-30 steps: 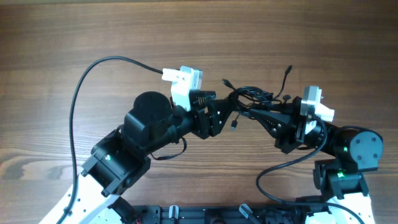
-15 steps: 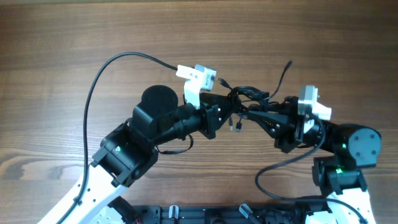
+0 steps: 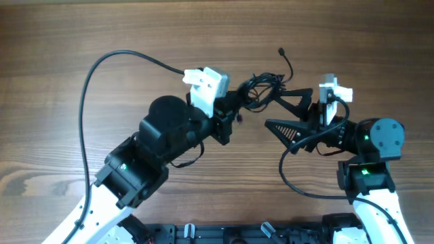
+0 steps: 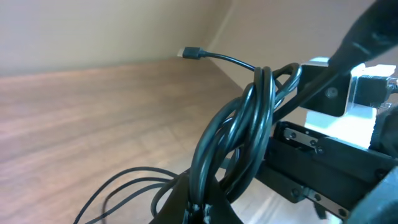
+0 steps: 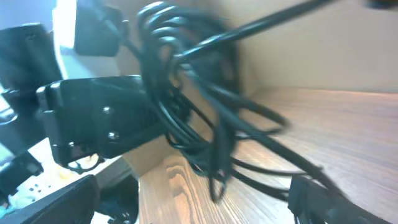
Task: Untangle cables
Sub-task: 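Open the right gripper and withdraw it rightward from the bundle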
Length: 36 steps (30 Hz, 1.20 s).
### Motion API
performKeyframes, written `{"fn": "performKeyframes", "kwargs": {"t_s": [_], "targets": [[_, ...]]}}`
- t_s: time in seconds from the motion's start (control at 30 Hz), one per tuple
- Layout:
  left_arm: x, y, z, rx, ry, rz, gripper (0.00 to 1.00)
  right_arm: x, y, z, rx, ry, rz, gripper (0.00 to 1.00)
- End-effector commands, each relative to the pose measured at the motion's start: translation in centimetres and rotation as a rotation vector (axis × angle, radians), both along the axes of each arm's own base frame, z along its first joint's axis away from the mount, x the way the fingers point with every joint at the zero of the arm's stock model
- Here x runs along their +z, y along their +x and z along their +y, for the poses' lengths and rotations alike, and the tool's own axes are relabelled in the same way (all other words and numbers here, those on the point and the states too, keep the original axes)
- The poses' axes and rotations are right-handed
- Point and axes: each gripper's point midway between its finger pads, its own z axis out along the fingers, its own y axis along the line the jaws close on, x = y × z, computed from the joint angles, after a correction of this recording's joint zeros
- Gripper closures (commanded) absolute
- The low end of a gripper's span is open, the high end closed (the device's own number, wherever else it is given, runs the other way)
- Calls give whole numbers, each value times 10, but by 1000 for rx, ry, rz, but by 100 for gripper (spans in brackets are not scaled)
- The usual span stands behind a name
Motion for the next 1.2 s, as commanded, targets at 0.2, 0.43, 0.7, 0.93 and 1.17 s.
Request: {"fn": "performKeyframes", "kwargs": {"t_s": [0.2,0.43,0.7,0.93,1.17], "targets": [[11,10,22,91,121,-160,96,-2,22,-41,-136,32,90,0],[-5,-8,10,-44,160,-126,96,37,-5,-38,-98,-158,-561,0],[6,-20,-3,-128,79,-111,96,26,-19,-31,14,-204,-611,0],[42,-15,-7,-100,-77,-151,96,-1,-44,-24,234,-217,-494,20],[44,-13,-5,-80,-91,-140,96,-1,-43,-24,229,-210,-467,12]]}}
